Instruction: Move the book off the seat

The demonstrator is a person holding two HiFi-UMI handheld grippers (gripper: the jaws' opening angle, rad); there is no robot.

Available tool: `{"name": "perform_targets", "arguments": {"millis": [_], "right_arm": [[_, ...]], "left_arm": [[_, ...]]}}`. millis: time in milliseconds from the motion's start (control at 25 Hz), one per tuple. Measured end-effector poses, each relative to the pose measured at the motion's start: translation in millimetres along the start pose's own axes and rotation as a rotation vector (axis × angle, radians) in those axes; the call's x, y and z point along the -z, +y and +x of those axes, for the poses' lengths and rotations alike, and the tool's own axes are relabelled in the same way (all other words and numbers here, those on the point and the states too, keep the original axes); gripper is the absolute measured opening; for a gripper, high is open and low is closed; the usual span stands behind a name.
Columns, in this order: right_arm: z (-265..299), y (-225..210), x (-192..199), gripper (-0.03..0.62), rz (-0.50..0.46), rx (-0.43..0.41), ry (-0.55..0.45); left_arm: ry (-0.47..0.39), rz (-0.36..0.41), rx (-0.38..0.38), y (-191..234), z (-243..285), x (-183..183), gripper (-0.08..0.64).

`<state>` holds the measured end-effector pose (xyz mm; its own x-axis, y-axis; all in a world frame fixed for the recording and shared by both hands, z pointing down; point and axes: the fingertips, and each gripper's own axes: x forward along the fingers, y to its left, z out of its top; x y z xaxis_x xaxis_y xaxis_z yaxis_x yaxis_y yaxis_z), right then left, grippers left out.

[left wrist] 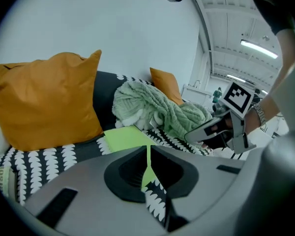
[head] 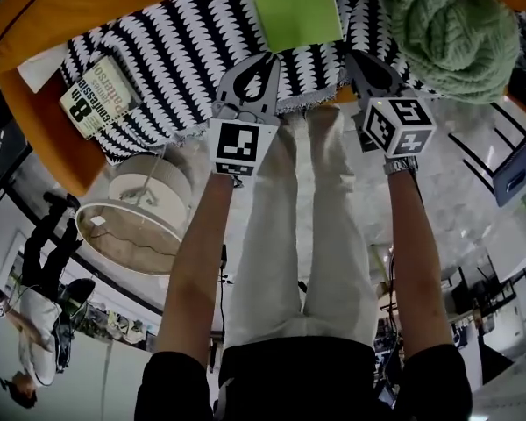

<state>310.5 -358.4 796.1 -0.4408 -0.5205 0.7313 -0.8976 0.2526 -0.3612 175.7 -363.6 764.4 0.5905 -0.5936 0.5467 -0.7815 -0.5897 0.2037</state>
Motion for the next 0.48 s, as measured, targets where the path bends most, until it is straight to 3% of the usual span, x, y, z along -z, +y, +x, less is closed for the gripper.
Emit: {"name": "perform_targets", "arguments": {"millis": [160, 320, 480], "right_arm": [[14, -14, 9, 0.019, -0.014, -0.012, 0.033], [20, -20, 15, 0.095, 0.0, -0.056, 0.068], [30, -16, 14, 0.133, -0.026, -0.122, 0.11]], "left_arm": [[0.069, -0.034, -0.016, 7, 17, 25, 0.015], [0.097, -0.141, -0.052, 10, 27, 35, 0.015], [0.148, -0.185, -0.086, 12, 40, 45, 0.024]]}}
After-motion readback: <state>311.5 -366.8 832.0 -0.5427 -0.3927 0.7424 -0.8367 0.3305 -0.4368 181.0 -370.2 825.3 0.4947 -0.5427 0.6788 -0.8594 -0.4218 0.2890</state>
